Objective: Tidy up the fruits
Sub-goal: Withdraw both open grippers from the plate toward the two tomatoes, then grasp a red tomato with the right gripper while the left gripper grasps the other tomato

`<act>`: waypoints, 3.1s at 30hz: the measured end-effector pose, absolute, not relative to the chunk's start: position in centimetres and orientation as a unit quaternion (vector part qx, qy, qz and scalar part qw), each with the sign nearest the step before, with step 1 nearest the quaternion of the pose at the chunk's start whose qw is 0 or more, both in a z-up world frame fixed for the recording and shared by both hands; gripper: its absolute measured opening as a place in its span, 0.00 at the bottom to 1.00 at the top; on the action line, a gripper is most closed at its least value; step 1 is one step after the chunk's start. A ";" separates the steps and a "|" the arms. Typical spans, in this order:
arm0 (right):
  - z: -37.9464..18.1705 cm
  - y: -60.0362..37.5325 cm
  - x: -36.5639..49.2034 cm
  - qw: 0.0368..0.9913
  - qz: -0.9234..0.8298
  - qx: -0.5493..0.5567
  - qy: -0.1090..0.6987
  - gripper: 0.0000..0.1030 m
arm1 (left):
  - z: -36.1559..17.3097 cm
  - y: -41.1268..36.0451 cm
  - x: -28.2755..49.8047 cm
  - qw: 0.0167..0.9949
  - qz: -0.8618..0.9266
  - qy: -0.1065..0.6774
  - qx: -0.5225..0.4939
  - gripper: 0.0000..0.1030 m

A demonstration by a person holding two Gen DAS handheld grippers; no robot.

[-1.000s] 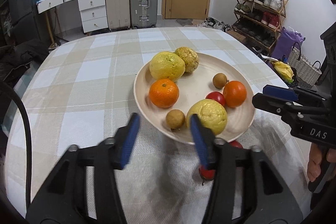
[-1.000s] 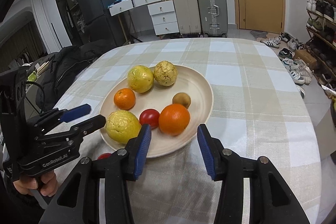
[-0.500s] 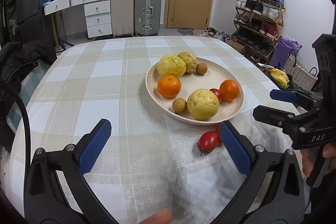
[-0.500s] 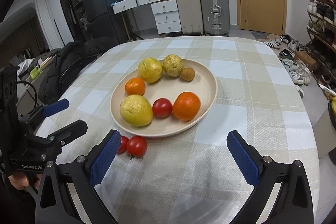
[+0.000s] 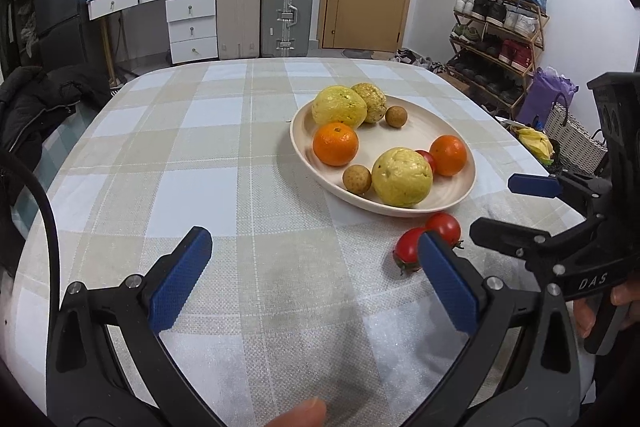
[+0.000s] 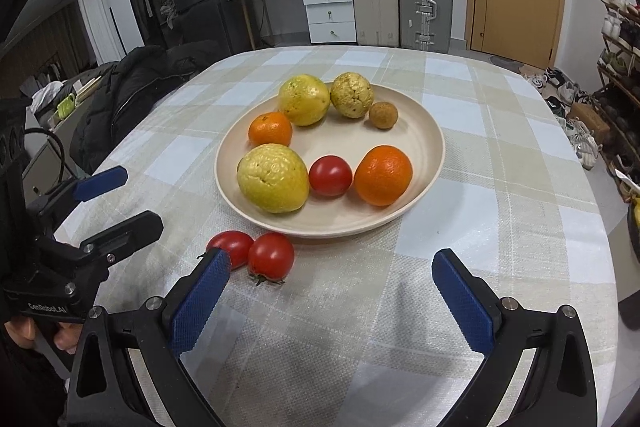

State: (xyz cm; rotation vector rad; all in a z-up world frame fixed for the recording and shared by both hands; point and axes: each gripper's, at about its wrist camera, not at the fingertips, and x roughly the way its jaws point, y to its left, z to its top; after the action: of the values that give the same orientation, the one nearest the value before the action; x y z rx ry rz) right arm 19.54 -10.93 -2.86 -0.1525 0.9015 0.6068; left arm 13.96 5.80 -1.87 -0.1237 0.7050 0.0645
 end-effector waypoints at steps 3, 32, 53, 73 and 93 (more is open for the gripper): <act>-3.2 -10.4 19.4 0.848 0.292 -0.080 0.435 1.00 | -1.9 5.8 14.0 0.936 0.031 0.344 -0.062 1.00; -6.0 -8.0 19.8 0.841 0.235 -0.132 0.468 1.00 | -2.5 6.0 14.7 0.928 0.034 0.365 -0.066 1.00; -5.0 -6.6 17.9 0.823 0.331 -0.128 0.444 0.29 | -3.1 6.0 14.8 0.927 0.034 0.368 -0.069 1.00; -2.1 -10.4 18.1 0.842 0.321 -0.090 0.424 0.28 | -4.0 3.3 15.0 0.909 -0.026 0.411 -0.056 1.00; -1.0 -12.8 19.1 0.850 0.313 -0.053 0.420 0.28 | -5.1 -1.3 16.6 0.894 -0.082 0.441 0.020 0.35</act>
State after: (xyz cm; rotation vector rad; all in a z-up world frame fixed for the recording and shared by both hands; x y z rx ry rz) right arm 19.09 -12.78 -1.04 -0.1115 0.8841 0.6583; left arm 16.64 -1.33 -5.13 0.0416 0.9140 -0.1700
